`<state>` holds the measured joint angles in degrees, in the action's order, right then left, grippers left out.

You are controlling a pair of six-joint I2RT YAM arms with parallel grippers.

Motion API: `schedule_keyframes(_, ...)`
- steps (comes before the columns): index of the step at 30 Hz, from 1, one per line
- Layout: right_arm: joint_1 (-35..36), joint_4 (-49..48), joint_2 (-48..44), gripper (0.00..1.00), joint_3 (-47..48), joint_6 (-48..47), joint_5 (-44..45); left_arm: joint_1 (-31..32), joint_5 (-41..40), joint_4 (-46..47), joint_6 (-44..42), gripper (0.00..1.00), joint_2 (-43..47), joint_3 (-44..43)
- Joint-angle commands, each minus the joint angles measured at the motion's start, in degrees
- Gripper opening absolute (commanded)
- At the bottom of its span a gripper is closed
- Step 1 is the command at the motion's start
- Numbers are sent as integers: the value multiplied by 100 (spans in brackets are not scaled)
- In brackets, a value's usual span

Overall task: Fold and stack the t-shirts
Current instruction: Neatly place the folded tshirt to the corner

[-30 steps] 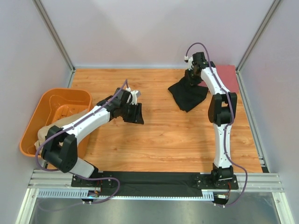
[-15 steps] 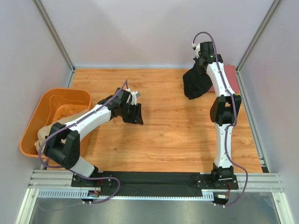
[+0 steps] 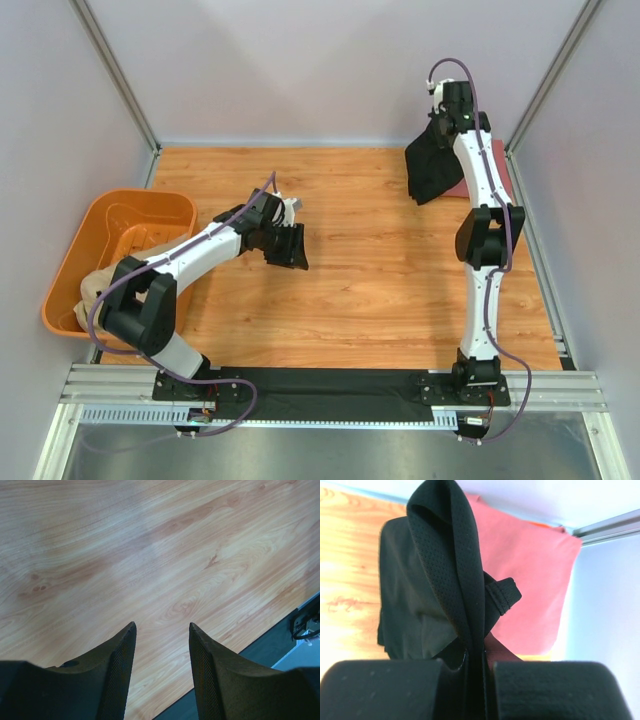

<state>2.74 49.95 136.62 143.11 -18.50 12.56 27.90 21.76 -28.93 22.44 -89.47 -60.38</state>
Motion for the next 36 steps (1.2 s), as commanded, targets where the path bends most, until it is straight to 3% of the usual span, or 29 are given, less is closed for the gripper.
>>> schedule_keyframes(1,-72,-504,-452,0,261,-154,168,-48,118,107,-46,54,-18,-211)
schedule_keyframes(20,-520,-548,-434,0,367,-92,221,-109,346,107,-46,54,-193,-255)
schedule_keyframes(36,-942,-1022,216,0,244,-57,-139,-109,496,89,15,54,-483,-343)
